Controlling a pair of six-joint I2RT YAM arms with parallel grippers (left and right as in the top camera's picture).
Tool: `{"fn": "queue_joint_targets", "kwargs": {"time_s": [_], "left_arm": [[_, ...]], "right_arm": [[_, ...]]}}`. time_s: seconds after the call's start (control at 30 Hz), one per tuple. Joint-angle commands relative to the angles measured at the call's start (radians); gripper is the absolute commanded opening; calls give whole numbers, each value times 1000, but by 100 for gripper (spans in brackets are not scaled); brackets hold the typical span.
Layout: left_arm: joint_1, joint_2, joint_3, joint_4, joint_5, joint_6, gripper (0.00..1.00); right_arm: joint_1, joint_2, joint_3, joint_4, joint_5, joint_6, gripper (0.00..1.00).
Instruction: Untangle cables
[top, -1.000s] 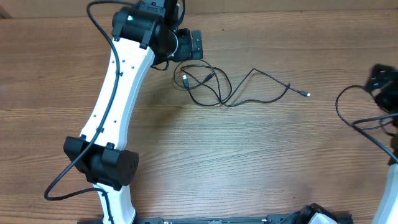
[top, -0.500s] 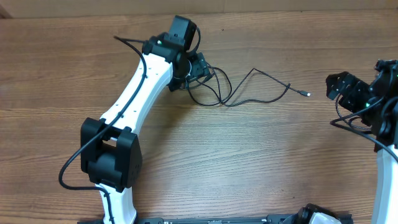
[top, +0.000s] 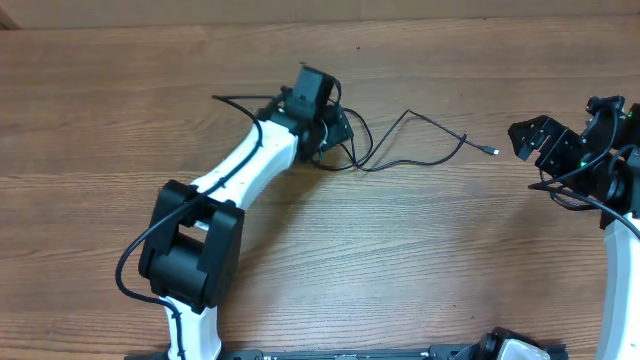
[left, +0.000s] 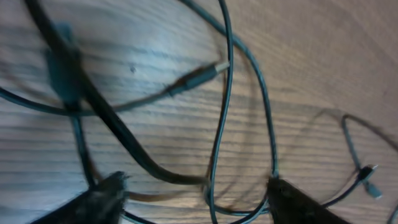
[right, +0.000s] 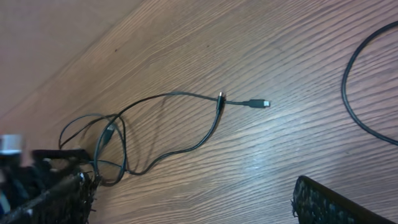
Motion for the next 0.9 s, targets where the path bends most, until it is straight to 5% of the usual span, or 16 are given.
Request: {"fn": "queue_joint_targets", "kwargs": {"time_s": [0.0, 0.07, 0.17, 0.43, 0.87], "left_arm": [[-23, -22, -58, 53, -84, -14, 54], [-29, -22, -79, 87, -118, -14, 41], [-32, -22, -99, 117, -158, -14, 6], [-30, -34, -15, 149, -173, 126, 4], [-31, -142, 383, -362, -156, 208, 4]], "right_arm": [[8, 2, 16, -2, -23, 3, 100], [8, 2, 16, -6, -23, 3, 100], [8, 2, 16, -19, -23, 3, 100], [9, 2, 16, -68, -41, 2, 100], [10, 7, 15, -84, -41, 2, 100]]}}
